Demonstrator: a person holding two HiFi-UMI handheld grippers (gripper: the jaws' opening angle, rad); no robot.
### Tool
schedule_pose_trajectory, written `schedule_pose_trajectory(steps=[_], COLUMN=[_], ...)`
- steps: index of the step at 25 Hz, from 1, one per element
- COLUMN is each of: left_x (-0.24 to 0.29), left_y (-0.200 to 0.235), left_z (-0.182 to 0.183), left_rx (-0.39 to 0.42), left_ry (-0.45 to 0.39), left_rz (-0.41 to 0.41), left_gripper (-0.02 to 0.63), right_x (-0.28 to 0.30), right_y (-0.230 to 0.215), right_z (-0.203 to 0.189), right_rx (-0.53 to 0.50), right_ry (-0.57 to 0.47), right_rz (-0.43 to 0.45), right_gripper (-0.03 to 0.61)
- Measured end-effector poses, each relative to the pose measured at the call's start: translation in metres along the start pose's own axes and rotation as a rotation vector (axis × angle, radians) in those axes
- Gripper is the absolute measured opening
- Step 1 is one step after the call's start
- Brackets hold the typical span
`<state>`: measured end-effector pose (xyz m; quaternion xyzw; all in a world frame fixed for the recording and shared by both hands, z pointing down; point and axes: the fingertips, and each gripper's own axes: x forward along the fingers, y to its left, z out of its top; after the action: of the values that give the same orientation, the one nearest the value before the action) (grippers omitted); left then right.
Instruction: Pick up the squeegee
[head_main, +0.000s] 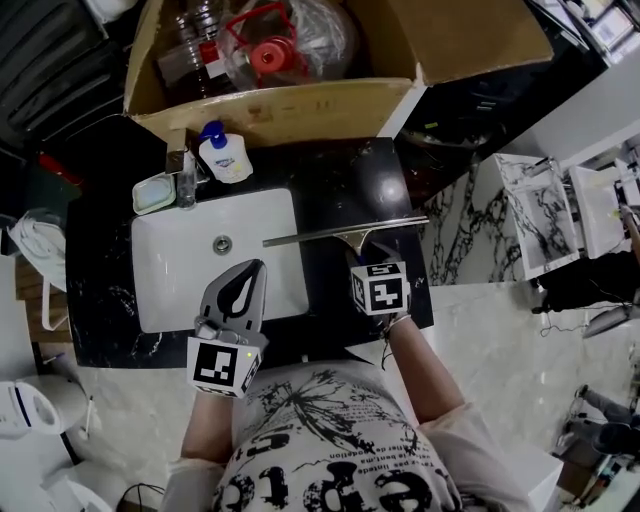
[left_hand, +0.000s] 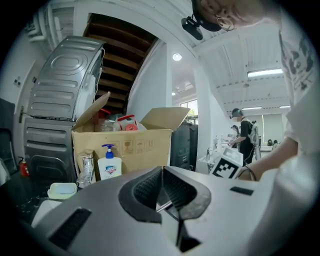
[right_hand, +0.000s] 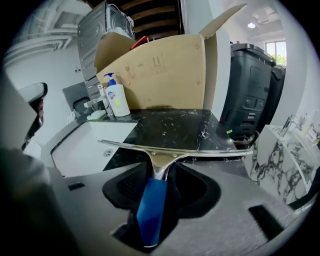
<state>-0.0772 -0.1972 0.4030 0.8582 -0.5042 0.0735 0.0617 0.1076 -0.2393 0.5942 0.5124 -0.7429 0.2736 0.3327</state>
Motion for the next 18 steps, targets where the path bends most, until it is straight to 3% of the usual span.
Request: schedule_pose_trajectory(steps=[18], left_x=[0.005], left_y=[0.025], left_z=[-0.026], left_rx=[-0.009], left_ry=[0.054], left_rz=[0.018], left_gripper=[0.012], right_x=[0.025], right_y=[-0.002], right_z=[-0.002], right_rx=[0.060], right_ry=[0.049], right_rz=[-0.075], right_gripper=[0.152])
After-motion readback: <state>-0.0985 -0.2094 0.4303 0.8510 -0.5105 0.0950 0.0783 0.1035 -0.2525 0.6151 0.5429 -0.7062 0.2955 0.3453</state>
